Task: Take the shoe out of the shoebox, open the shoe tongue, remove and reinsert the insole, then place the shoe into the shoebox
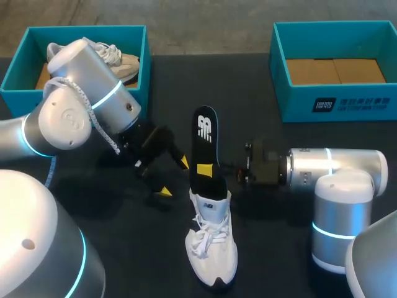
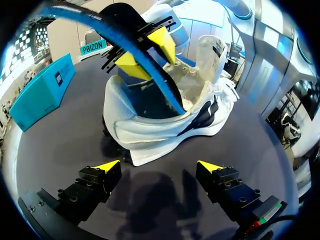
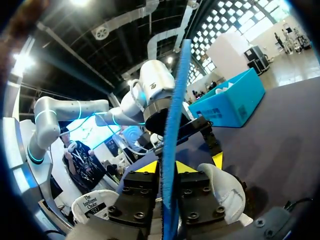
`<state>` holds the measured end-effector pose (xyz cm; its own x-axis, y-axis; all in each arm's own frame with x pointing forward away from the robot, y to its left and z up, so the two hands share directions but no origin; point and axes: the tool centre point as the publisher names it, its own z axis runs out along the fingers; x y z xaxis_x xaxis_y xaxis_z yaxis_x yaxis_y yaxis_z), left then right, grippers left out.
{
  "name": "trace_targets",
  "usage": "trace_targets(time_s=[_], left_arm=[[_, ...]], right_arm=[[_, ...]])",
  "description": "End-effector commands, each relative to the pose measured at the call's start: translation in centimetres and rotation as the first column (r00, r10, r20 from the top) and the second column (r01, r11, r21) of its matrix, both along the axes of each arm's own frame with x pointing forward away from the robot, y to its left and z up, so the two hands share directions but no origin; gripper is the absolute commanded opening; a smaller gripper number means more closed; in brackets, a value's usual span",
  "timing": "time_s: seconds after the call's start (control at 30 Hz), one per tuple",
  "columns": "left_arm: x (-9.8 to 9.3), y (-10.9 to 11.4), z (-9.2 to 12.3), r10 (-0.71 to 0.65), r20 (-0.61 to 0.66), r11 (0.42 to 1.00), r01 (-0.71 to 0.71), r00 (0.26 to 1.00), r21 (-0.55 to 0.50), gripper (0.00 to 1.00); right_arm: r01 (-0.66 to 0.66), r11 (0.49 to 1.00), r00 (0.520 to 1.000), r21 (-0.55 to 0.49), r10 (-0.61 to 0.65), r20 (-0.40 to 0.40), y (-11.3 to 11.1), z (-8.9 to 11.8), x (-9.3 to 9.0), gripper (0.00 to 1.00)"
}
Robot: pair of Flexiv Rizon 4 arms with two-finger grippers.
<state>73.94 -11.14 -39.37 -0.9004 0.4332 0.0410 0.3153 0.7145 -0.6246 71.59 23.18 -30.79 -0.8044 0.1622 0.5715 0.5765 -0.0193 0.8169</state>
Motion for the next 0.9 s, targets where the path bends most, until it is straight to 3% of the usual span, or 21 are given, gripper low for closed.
trace_targets(time_s=[0.03,0.9], left_arm=[[0.0,-0.1,-0.1,0.0,0.002,1.0,0.0,1.0,0.003,1.0],[0.0,-0.1,-0.1,0.0,0.002,1.0,0.0,1.0,0.003,1.0]], right_arm=[[0.0,1.0,1.0,-0.003,0.0,-0.001,0.3,-0.1,0.1,0.0],[-0.017,1.0,0.995,-0.004,0.016,-0.1,-0.8,-2.1,-0.9,0.0]])
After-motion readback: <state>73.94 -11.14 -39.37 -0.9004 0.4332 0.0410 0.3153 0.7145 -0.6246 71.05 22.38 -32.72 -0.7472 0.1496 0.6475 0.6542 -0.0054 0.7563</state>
